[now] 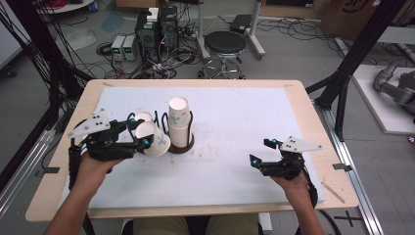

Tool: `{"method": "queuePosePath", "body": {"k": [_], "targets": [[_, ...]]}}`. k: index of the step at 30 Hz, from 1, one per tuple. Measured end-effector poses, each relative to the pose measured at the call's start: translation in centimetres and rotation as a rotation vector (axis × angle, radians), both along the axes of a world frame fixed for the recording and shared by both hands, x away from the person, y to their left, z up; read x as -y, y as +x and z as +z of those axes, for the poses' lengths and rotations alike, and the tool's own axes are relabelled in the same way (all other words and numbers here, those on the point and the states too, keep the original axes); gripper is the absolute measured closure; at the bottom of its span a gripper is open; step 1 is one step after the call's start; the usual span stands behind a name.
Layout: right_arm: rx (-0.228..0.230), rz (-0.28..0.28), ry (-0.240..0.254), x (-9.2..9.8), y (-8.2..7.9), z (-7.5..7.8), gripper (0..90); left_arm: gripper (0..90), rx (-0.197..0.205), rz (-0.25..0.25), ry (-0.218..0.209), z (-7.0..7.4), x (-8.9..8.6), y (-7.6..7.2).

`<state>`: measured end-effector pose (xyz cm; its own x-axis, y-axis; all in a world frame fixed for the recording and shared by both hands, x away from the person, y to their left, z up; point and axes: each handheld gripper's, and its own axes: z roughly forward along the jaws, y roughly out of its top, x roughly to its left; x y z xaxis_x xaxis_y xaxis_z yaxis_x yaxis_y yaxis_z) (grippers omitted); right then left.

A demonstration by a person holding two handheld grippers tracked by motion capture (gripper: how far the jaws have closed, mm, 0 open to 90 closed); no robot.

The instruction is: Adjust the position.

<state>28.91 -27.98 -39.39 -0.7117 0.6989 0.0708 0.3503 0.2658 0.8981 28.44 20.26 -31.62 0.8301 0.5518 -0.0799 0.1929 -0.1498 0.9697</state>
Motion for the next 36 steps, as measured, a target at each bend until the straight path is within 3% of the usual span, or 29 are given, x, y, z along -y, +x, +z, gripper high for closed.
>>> {"method": "queuePosePath", "body": {"k": [12, 21, 36], "targets": [[-0.014, 0.085, 0.006, -1.6, -0.1, 0.1, 17.7, 37.4, -0.023, -0.079, 0.028, -1.1, 3.4, 0.4], [-0.023, 0.182, 0.010, -3.4, -0.2, 0.2, 17.7, 37.4, -0.023, -0.135, 0.061, -1.7, 6.0, 0.8], [-0.027, 0.337, 0.011, -6.8, -0.1, 0.7, 17.7, 37.4, -0.033, -0.189, 0.083, -2.5, 8.6, 1.4]]}}
